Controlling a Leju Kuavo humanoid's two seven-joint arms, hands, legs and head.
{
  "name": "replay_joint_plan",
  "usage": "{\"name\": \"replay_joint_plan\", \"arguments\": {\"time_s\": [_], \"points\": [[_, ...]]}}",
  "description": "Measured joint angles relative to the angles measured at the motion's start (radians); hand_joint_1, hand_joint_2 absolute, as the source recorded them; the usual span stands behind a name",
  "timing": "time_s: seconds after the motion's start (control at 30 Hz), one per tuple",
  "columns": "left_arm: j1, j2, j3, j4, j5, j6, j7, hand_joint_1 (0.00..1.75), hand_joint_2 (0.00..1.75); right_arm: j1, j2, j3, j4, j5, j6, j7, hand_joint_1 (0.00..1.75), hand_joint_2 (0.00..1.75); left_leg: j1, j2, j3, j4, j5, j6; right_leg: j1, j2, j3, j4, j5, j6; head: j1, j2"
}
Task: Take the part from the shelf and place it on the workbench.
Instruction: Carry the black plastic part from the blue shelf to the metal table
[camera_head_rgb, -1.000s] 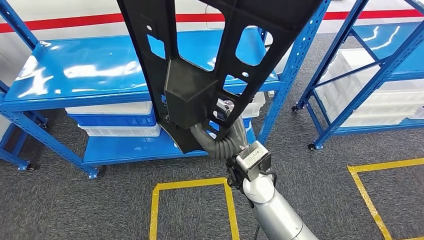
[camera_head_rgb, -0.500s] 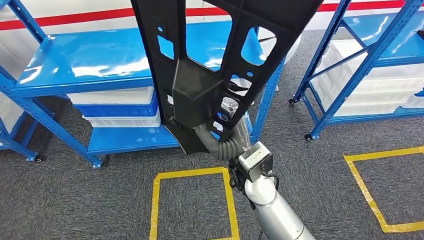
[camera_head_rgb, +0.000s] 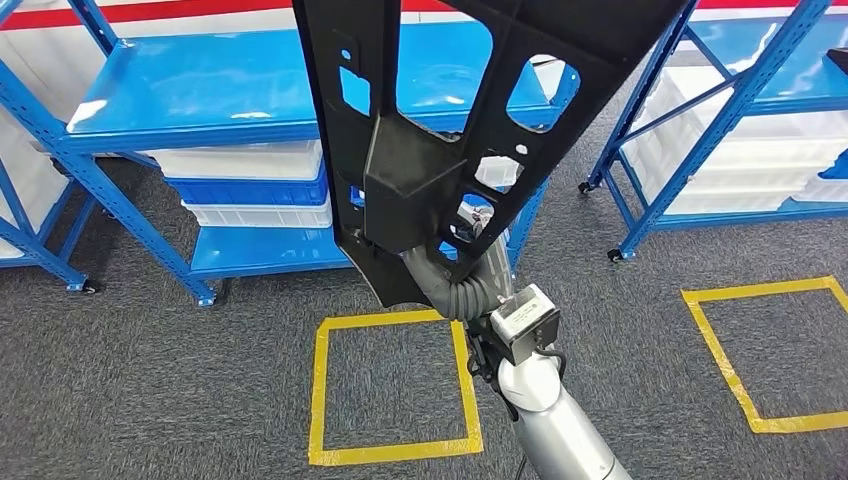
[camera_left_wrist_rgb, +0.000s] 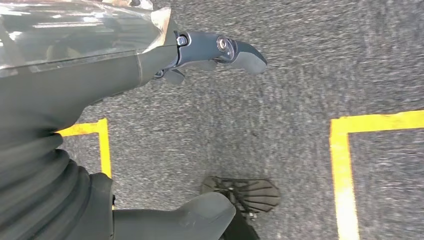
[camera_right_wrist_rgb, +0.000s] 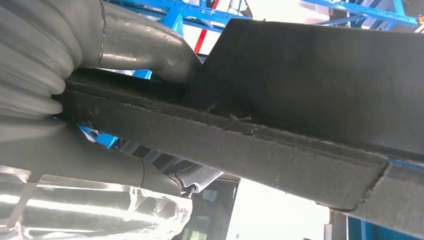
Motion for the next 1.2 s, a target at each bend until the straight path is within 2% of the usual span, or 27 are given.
{"name": "replay_joint_plan", "arguments": {"time_s": [0.03, 0.07, 0.1, 0.17, 0.2, 0.27, 0.3, 0.33, 0.37, 0.4, 0.43, 0.47, 0.53, 0.57, 0.6, 0.7, 0.77, 0.83, 0.87, 0.9, 0.93, 1.0, 1.03, 1.07, 1.1, 1.17, 1.2], "points": [[0.000, 0.000, 0.000, 0.000, -0.001, 0.000, 0.001, 0.00, 1.75, 0.001, 0.000, -0.001, -0.002, 0.003, 0.000, -0.001, 1.75, 1.75, -0.002, 0.000, -0.012, 0.006, 0.010, -0.005, 0.002, 0.002, 0.051, -0.075, -0.008, -0.006, -0.001, 0.000], [-0.001, 0.000, 0.000, 0.000, -0.003, -0.001, 0.001, 0.00, 1.75, 0.002, 0.000, -0.002, -0.004, 0.006, 0.000, -0.002, 1.75, 1.75, -0.003, -0.001, -0.019, 0.009, 0.020, -0.010, 0.005, 0.003, 0.086, -0.132, -0.020, -0.013, -0.003, 0.000], [-0.001, 0.000, 0.000, 0.000, -0.006, -0.002, 0.003, 0.00, 1.75, 0.004, 0.000, -0.004, -0.006, 0.010, -0.001, -0.003, 1.75, 1.75, -0.004, -0.001, -0.023, 0.011, 0.030, -0.016, 0.009, 0.005, 0.102, -0.164, -0.031, -0.022, -0.004, 0.000], [-0.002, 0.000, 0.000, 0.000, -0.019, -0.005, 0.006, 0.00, 1.75, 0.011, 0.000, -0.009, -0.007, 0.016, -0.001, -0.004, 1.75, 1.75, 0.001, -0.002, -0.030, 0.009, 0.042, -0.027, 0.005, 0.005, 0.086, -0.168, -0.025, -0.041, -0.007, 0.000], [-0.002, 0.000, -0.001, 0.000, -0.031, -0.008, 0.007, 0.00, 1.75, 0.015, 0.000, -0.011, -0.008, 0.021, -0.001, -0.004, 1.75, 1.75, 0.004, -0.003, -0.037, 0.017, 0.027, -0.032, 0.001, 0.004, 0.077, -0.167, -0.017, -0.054, -0.008, 0.000], [-0.002, 0.000, -0.008, 0.000, -0.056, -0.022, 0.002, 0.00, 1.75, 0.024, 0.002, -0.016, -0.011, 0.034, -0.001, -0.005, 1.75, 1.75, 0.009, -0.006, -0.057, 0.076, -0.055, -0.042, -0.005, 0.001, 0.057, -0.168, 0.004, -0.076, -0.013, 0.000], [-0.002, 0.000, -0.012, 0.000, -0.067, -0.030, -0.004, 0.00, 1.75, 0.028, 0.003, -0.018, -0.013, 0.041, -0.002, -0.007, 1.75, 1.75, 0.011, -0.006, -0.070, 0.131, -0.106, -0.047, -0.003, 0.001, 0.047, -0.167, 0.015, -0.082, -0.015, 0.000], [-0.003, 0.000, -0.016, 0.000, -0.074, -0.037, -0.011, 0.00, 1.75, 0.033, 0.003, -0.020, -0.015, 0.050, -0.002, -0.009, 1.75, 1.75, 0.013, -0.007, -0.080, 0.193, -0.140, -0.053, -0.001, -0.001, 0.037, -0.166, 0.025, -0.084, -0.016, 0.000], [-0.004, 0.000, -0.020, 0.000, -0.080, -0.043, -0.016, 0.00, 1.75, 0.040, 0.003, -0.022, -0.015, 0.059, -0.002, -0.012, 1.75, 1.75, 0.015, -0.007, -0.086, 0.246, -0.147, -0.057, 0.001, -0.004, 0.027, -0.165, 0.035, -0.083, -0.015, 0.000], [-0.004, 0.000, -0.023, 0.000, -0.083, -0.047, -0.019, 0.00, 1.75, 0.047, 0.003, -0.025, -0.016, 0.068, -0.002, -0.013, 1.75, 1.75, 0.016, -0.007, -0.081, 0.274, -0.132, -0.059, 0.002, -0.007, 0.017, -0.163, 0.043, -0.082, -0.015, 0.000], [-0.005, 0.000, -0.027, 0.000, -0.086, -0.050, -0.019, 0.00, 1.75, 0.054, 0.003, -0.028, -0.016, 0.078, 0.000, -0.014, 1.75, 1.75, 0.017, -0.006, -0.054, 0.262, -0.104, -0.060, 0.003, -0.011, 0.006, -0.160, 0.050, -0.080, -0.016, 0.000], [-0.005, 0.000, -0.030, -0.001, -0.088, -0.052, -0.019, 0.00, 1.75, 0.059, 0.003, -0.031, -0.018, 0.087, 0.003, -0.014, 1.75, 1.75, 0.018, -0.001, -0.011, 0.212, -0.080, -0.058, 0.003, -0.014, -0.002, -0.157, 0.055, -0.077, -0.016, 0.000], [-0.010, 0.000, -0.035, -0.002, -0.091, -0.054, -0.017, 0.00, 1.75, 0.065, 0.006, -0.039, -0.026, 0.101, 0.011, -0.013, 1.75, 1.75, 0.011, 0.016, 0.084, 0.077, -0.085, -0.049, 0.004, -0.024, -0.011, -0.152, 0.061, -0.068, -0.015, 0.000], [-0.013, 0.000, -0.036, -0.003, -0.092, -0.054, -0.017, 0.00, 1.75, 0.065, 0.007, -0.042, -0.030, 0.104, 0.014, -0.013, 1.75, 1.75, 0.006, 0.021, 0.109, 0.032, -0.099, -0.042, 0.005, -0.031, -0.013, -0.151, 0.064, -0.063, -0.015, 0.000], [-0.016, 0.000, -0.036, -0.004, -0.093, -0.054, -0.017, 0.00, 1.75, 0.066, 0.009, -0.045, -0.033, 0.106, 0.016, -0.013, 1.75, 1.75, 0.000, 0.021, 0.118, 0.013, -0.111, -0.034, 0.006, -0.038, -0.014, -0.152, 0.067, -0.058, -0.015, 0.000], [-0.016, -0.001, -0.037, -0.006, -0.094, -0.055, -0.016, 0.00, 1.75, 0.067, 0.012, -0.049, -0.040, 0.111, 0.017, -0.012, 1.75, 1.75, 0.000, 0.006, 0.114, -0.009, -0.094, -0.007, 0.009, -0.045, -0.025, -0.142, 0.065, -0.045, -0.015, 0.000], [-0.016, -0.003, -0.037, -0.006, -0.094, -0.055, -0.016, 0.00, 1.75, 0.068, 0.012, -0.052, -0.045, 0.114, 0.018, -0.012, 1.75, 1.75, 0.005, -0.001, 0.108, -0.023, -0.074, 0.009, 0.009, -0.025, -0.060, -0.070, 0.021, -0.048, -0.012, 0.000], [-0.016, -0.003, -0.037, -0.007, -0.094, -0.054, -0.016, 0.00, 1.75, 0.073, 0.011, -0.054, -0.047, 0.117, 0.021, -0.011, 1.75, 1.75, 0.004, -0.012, 0.093, -0.022, -0.063, 0.014, 0.004, -0.008, -0.113, 0.060, -0.043, -0.053, -0.009, 0.000], [-0.015, -0.003, -0.037, -0.007, -0.094, -0.054, -0.016, 0.00, 1.75, 0.076, 0.011, -0.055, -0.047, 0.119, 0.024, -0.010, 1.75, 1.75, 0.004, -0.018, 0.086, -0.021, -0.059, 0.012, 0.001, -0.005, -0.132, 0.109, -0.062, -0.050, -0.008, 0.000], [-0.014, -0.003, -0.037, -0.007, -0.094, -0.054, -0.016, 0.00, 1.75, 0.078, 0.010, -0.055, -0.047, 0.121, 0.029, -0.010, 1.75, 1.75, 0.004, -0.026, 0.080, -0.019, -0.055, 0.010, -0.001, -0.004, -0.133, 0.125, -0.065, -0.043, -0.008, 0.000], [-0.013, -0.003, -0.037, -0.007, -0.094, -0.054, -0.016, 0.00, 1.75, 0.079, 0.010, -0.055, -0.047, 0.122, 0.033, -0.009, 1.75, 1.75, 0.005, -0.034, 0.073, -0.015, -0.052, 0.007, -0.005, -0.003, -0.115, 0.101, -0.054, -0.033, -0.008, 0.000], [-0.012, -0.004, -0.037, -0.007, -0.094, -0.053, -0.017, 0.00, 1.75, 0.079, 0.011, -0.056, -0.048, 0.126, 0.042, -0.008, 1.75, 1.75, 0.008, -0.051, 0.061, 0.000, -0.051, -0.001, -0.015, 0.012, -0.040, -0.030, -0.010, -0.013, -0.008, 0.000], [-0.012, -0.004, -0.037, -0.007, -0.094, -0.050, -0.018, 0.00, 1.75, 0.079, 0.012, -0.057, -0.048, 0.129, 0.046, -0.008, 1.75, 1.75, 0.007, -0.059, 0.053, 0.010, -0.051, -0.007, -0.018, 0.023, -0.011, -0.087, 0.006, -0.010, -0.008, 0.000], [-0.012, -0.005, -0.037, -0.008, -0.094, -0.048, -0.019, 0.00, 1.75, 0.080, 0.014, -0.058, -0.049, 0.132, 0.050, -0.006, 1.75, 1.75, 0.006, -0.066, 0.044, 0.017, -0.050, -0.014, -0.018, 0.031, 0.006, -0.120, 0.015, -0.012, -0.008, 0.000], [-0.012, -0.005, -0.037, -0.008, -0.094, -0.046, -0.021, 0.00, 1.75, 0.080, 0.015, -0.059, -0.050, 0.133, 0.053, -0.005, 1.75, 1.75, 0.005, -0.070, 0.037, 0.021, -0.048, -0.021, -0.016, 0.035, 0.006, -0.126, 0.016, -0.019, -0.009, 0.000], [-0.009, -0.005, -0.037, -0.008, -0.093, -0.045, -0.024, 0.00, 1.75, 0.081, 0.020, -0.062, -0.051, 0.136, 0.058, -0.003, 1.75, 1.75, 0.007, -0.078, 0.028, 0.022, -0.041, -0.033, -0.014, 0.025, 0.001, -0.121, 0.024, -0.033, -0.010, 0.000], [-0.007, -0.005, -0.037, -0.008, -0.092, -0.045, -0.026, 0.00, 1.75, 0.081, 0.023, -0.063, -0.051, 0.137, 0.061, -0.002, 1.75, 1.75, 0.009, -0.072, 0.024, 0.027, -0.044, -0.037, -0.015, 0.020, -0.001, -0.122, 0.028, -0.038, -0.010, 0.000]]}}
